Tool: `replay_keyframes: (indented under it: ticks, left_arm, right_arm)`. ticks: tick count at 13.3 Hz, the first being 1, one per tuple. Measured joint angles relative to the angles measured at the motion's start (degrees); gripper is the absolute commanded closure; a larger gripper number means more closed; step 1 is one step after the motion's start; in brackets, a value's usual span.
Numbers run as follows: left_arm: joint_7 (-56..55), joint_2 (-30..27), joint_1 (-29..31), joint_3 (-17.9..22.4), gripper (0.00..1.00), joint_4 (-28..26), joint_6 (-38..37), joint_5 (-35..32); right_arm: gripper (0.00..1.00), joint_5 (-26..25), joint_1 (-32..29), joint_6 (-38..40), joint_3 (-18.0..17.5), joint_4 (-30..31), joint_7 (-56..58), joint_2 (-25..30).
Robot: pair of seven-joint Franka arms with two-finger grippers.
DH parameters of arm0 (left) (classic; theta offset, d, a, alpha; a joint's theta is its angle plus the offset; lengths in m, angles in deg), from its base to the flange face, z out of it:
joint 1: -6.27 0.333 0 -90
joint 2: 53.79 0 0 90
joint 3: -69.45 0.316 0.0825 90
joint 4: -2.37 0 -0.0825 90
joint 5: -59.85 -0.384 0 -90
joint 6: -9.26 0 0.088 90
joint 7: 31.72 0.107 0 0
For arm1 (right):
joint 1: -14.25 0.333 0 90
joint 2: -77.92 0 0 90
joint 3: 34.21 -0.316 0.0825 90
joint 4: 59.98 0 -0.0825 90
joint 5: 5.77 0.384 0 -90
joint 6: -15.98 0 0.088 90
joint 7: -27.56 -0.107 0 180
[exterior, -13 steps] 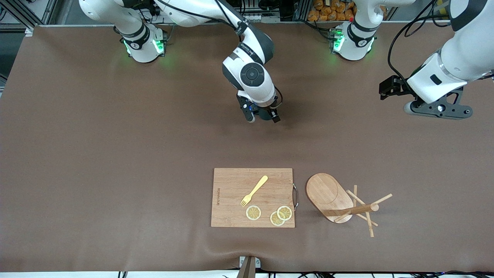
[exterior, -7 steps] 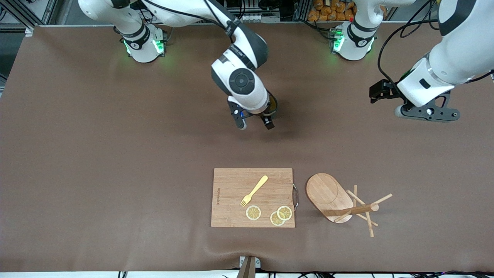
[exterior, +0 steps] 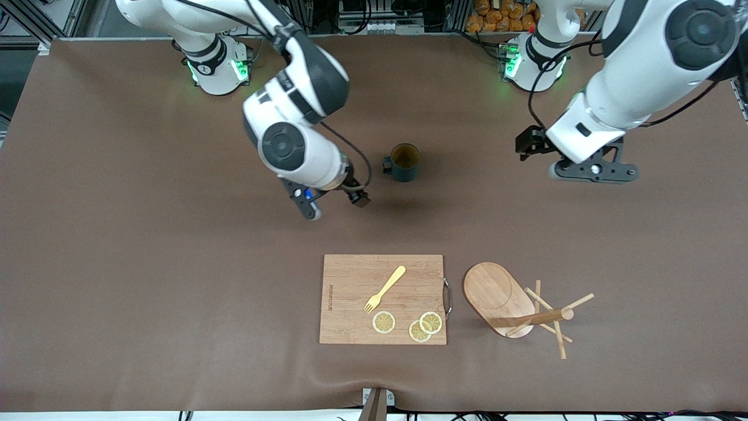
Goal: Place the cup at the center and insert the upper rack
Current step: 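Release the mug and withdraw the right gripper while the left gripper approaches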
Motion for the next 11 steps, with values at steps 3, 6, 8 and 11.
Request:
replay_keyframes:
  ticks: [3,6,8,11]
  left_arm:
    - [-5.4,0.0,-0.1,-4.6,0.00,-2.7,3.6,0.0]
    - [-10.8,0.4,-0.6,-10.3,0.00,-5.8,7.2,0.0]
    - [-15.0,1.6,-2.5,-12.6,0.00,-6.5,9.2,-0.7]
    - [-24.8,5.4,-9.7,-13.1,0.00,-6.3,13.6,-5.1]
  right_arm:
    - [0.00,-0.1,-4.9,3.8,0.0,0.0,8.7,1.4]
    - [0.00,-0.2,-9.4,6.8,0.1,0.1,20.3,3.2]
    - [0.00,-1.5,-12.7,8.6,0.2,0.1,27.7,4.9]
    - [0.00,-6.9,-16.8,11.5,0.2,0.1,39.4,6.9]
